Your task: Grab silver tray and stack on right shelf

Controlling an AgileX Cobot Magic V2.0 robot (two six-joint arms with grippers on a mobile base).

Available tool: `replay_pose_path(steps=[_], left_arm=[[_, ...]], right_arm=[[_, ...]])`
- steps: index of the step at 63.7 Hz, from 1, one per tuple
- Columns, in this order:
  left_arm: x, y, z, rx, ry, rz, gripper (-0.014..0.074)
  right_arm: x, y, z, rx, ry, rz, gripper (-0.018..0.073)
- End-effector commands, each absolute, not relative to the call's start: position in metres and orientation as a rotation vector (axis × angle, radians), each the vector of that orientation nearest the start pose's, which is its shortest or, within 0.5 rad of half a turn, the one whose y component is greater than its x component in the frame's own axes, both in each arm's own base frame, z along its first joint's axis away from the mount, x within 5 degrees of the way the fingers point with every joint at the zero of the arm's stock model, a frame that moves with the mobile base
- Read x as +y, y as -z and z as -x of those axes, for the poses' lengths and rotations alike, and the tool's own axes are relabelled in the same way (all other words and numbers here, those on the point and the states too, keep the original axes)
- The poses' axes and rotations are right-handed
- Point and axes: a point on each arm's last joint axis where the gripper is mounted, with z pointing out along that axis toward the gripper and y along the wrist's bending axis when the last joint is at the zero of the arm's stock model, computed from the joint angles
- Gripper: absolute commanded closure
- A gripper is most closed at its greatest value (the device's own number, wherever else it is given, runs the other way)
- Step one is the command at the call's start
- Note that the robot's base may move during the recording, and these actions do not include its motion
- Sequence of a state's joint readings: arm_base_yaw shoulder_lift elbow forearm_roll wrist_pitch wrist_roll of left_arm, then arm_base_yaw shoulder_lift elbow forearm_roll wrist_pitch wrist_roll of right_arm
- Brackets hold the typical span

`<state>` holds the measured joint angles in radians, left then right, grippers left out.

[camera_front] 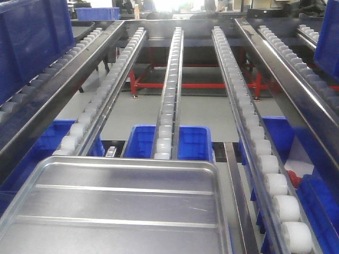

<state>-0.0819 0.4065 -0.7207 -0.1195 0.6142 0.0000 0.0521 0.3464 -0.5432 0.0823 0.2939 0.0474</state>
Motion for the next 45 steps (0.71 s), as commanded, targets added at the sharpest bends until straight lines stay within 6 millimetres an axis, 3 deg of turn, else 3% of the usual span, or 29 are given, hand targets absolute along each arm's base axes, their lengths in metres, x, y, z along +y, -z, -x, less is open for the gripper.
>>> replay_pose_path(steps=[1,12,27,35,45], left_arm=[[-0.02,-0.387,-0.085,1.831,0.232,-0.123,0.0689],[-0.048,-0.378,-0.115,1.978,0.444,-0.342,0.0668],[-0.07,-0.349,-0.148,2.213,0.6,-0.439,0.0253],[-0.076,-0.339,-0.163,2.272,0.671,-0.407,0.0241],[-0.082,-0.325,-0.178,2.366,0.726,-0.395,0.024]], right_arm=[[0.013,-0.37,-0.084,1.54,-0.239,-0.008,0.0501],[0.039,-0.368,-0.108,1.65,-0.392,0.162,0.0461],[0.099,-0.337,-0.135,1.836,-0.56,0.448,0.0076],[0.124,-0.314,-0.152,1.936,-0.564,0.525,0.0039],[0.142,-0.293,-0.175,1.996,-0.56,0.51,0.0039]])
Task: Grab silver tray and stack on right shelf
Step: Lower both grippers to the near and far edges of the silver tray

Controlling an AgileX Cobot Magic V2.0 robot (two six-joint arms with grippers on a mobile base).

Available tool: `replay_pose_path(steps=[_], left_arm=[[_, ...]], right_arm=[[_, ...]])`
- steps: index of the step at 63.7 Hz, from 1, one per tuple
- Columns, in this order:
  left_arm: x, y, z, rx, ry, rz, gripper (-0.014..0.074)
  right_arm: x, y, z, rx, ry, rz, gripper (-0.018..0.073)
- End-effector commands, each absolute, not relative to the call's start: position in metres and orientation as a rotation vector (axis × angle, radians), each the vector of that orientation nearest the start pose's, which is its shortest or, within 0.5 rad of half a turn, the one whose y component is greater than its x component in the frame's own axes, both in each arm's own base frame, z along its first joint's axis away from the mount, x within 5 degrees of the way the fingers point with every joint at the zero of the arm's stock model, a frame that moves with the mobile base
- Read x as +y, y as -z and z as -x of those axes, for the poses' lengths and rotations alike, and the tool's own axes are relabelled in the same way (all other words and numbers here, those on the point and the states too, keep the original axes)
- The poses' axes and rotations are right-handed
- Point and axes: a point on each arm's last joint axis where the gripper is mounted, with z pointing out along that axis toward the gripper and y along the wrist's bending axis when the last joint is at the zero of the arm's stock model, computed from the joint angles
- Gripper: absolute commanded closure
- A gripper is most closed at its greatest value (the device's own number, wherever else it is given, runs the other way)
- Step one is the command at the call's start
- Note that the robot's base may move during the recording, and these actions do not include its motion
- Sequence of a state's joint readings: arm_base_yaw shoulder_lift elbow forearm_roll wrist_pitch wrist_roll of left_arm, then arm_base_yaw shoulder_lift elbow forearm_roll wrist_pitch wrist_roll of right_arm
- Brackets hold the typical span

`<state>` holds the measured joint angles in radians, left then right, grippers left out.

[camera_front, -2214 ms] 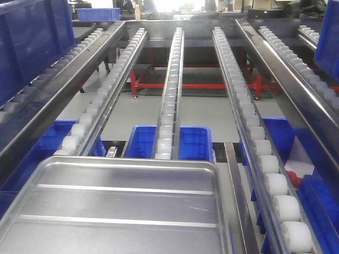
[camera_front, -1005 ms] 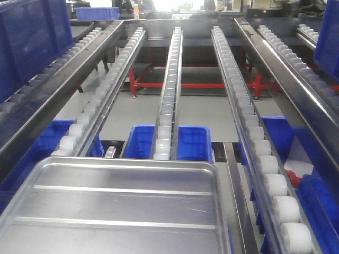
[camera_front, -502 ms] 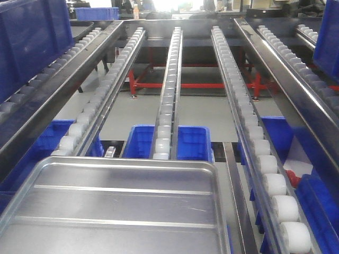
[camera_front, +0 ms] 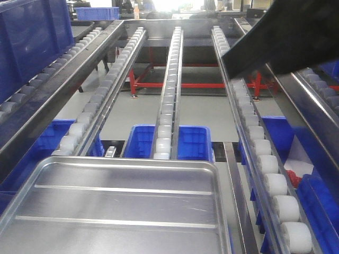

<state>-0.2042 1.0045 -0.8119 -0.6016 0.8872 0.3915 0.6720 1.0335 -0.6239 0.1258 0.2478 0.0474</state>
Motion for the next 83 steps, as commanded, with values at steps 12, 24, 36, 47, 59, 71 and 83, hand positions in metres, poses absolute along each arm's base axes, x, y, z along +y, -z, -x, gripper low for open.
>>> replay_pose_path(steps=[12,24,36,47,59,71,83], left_arm=[[-0.085,-0.32,-0.19,2.425,0.717,-0.421,0.0241],[-0.079,-0.314,-0.193,2.501,0.553,-0.434,0.0249],[-0.097,-0.303,-0.186,2.595,0.337,-0.432,0.0249],[-0.121,-0.283,-0.194,2.657,0.192,-0.247,0.0249],[-0.135,-0.266,-0.207,2.683,0.211,-0.186,0.0288],[-0.141,-0.249,-0.217,2.722,0.188,-0.184,0.0324],[-0.147,-0.234,-0.225,2.748,0.172,-0.193,0.0324]], right_arm=[[0.161,-0.283,-0.186,2.219,-0.607,0.489,0.0039],[0.178,-0.277,-0.202,2.413,-0.59,0.489,0.0039],[0.186,-0.261,-0.222,2.6,-0.448,0.376,0.0041],[0.179,-0.254,-0.233,2.643,-0.298,0.127,0.0041],[0.18,-0.251,-0.233,2.66,-0.311,0.079,0.0041],[0.185,-0.239,-0.235,2.714,-0.32,0.045,0.0041],[0.189,-0.224,-0.24,2.747,-0.291,0.049,0.0041]])
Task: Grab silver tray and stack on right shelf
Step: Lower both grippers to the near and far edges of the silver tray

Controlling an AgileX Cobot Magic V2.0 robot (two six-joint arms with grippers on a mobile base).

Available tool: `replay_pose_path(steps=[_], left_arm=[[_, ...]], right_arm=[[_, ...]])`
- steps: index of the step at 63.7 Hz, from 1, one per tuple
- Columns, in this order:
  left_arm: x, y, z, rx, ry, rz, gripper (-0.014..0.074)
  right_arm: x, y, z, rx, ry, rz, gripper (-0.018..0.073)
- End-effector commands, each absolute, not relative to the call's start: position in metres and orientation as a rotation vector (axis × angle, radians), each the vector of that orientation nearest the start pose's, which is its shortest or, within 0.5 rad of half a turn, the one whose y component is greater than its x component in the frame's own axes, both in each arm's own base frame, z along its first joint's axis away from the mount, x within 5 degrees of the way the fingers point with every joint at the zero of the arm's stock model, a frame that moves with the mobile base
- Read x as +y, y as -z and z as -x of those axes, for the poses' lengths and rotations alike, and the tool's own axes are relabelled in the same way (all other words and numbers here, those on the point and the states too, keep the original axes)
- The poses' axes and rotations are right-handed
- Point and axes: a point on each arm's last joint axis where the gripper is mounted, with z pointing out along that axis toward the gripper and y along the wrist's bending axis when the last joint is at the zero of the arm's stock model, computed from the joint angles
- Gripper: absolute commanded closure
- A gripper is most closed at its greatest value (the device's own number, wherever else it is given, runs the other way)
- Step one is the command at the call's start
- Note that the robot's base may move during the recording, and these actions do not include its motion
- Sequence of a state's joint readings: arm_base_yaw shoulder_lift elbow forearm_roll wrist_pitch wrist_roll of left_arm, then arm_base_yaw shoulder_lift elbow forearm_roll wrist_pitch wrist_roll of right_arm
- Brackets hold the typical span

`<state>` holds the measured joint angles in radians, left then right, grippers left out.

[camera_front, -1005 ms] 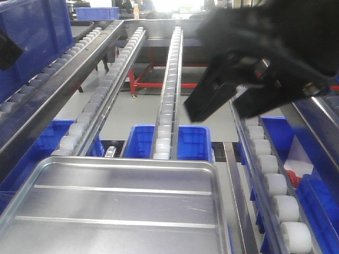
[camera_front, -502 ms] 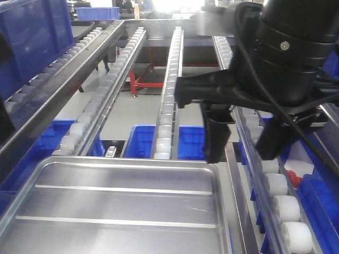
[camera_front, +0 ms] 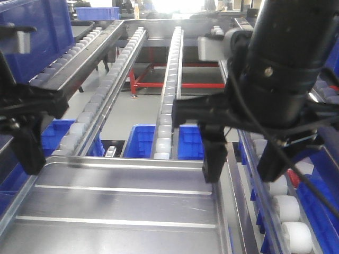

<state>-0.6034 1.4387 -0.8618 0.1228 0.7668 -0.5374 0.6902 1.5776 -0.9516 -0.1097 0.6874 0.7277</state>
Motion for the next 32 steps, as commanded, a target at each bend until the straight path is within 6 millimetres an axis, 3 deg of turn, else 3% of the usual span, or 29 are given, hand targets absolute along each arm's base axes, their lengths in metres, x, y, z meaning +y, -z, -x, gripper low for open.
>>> replay_pose_path(steps=[1,32], left_arm=[[-0.148,-0.233,-0.226,2.747,0.173,-0.193,0.0324],[-0.154,-0.205,-0.239,2.791,0.119,-0.22,0.0324]], right_arm=[[0.189,-0.223,-0.24,2.749,-0.289,0.049,0.0041],[0.197,-0.197,-0.246,2.809,-0.239,0.065,0.0041]])
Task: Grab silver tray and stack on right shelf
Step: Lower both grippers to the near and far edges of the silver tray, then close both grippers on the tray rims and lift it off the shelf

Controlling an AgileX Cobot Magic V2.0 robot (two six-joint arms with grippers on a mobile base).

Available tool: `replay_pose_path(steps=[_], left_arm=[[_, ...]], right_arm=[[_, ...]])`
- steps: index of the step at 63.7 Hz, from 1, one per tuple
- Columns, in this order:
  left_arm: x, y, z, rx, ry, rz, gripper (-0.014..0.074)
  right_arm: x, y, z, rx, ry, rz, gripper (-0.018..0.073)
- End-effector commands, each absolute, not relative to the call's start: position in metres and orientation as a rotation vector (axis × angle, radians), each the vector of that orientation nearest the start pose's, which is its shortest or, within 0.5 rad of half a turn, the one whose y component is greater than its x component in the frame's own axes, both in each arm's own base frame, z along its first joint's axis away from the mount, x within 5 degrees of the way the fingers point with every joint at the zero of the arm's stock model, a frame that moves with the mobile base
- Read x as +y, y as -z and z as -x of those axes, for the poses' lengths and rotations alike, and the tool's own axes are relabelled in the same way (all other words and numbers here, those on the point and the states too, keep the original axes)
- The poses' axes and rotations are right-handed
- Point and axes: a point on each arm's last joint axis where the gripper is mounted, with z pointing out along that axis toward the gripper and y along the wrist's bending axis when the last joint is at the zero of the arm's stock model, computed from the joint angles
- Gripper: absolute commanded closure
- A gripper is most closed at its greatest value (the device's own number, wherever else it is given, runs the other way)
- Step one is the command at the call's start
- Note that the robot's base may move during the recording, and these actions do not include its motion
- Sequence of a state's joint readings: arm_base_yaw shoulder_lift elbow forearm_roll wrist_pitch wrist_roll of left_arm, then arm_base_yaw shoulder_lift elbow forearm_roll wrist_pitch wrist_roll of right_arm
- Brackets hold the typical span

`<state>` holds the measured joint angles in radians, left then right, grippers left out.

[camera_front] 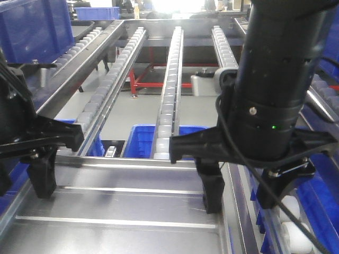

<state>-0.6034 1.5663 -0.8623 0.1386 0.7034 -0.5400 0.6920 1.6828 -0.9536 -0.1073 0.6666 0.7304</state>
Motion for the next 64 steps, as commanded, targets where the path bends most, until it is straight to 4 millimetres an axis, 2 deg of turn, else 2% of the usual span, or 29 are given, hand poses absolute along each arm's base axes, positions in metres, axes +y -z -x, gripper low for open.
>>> replay_pose_path(steps=[1,32,45,53,60,64], left_arm=[[-0.154,-0.205,-0.239,2.794,0.118,-0.22,0.0324],[-0.157,-0.185,-0.244,2.838,0.075,-0.239,0.0324],[-0.157,-0.185,-0.244,2.839,0.074,-0.239,0.0325],[-0.157,-0.185,-0.244,2.841,0.071,-0.239,0.0377],[-0.157,-0.185,-0.243,2.848,0.065,-0.238,0.0491],[-0.157,-0.185,-0.243,2.848,0.065,-0.239,0.0604]], right_arm=[[0.198,-0.197,-0.246,2.806,-0.242,0.068,0.0041],[0.201,-0.198,-0.246,2.787,-0.276,0.067,0.0041],[0.201,-0.198,-0.246,2.787,-0.275,0.067,0.0054],[0.201,-0.198,-0.246,2.792,-0.272,0.065,0.0198],[0.202,-0.197,-0.242,2.808,-0.263,0.076,0.0368],[0.204,-0.194,-0.239,2.81,-0.264,0.091,0.0484]])
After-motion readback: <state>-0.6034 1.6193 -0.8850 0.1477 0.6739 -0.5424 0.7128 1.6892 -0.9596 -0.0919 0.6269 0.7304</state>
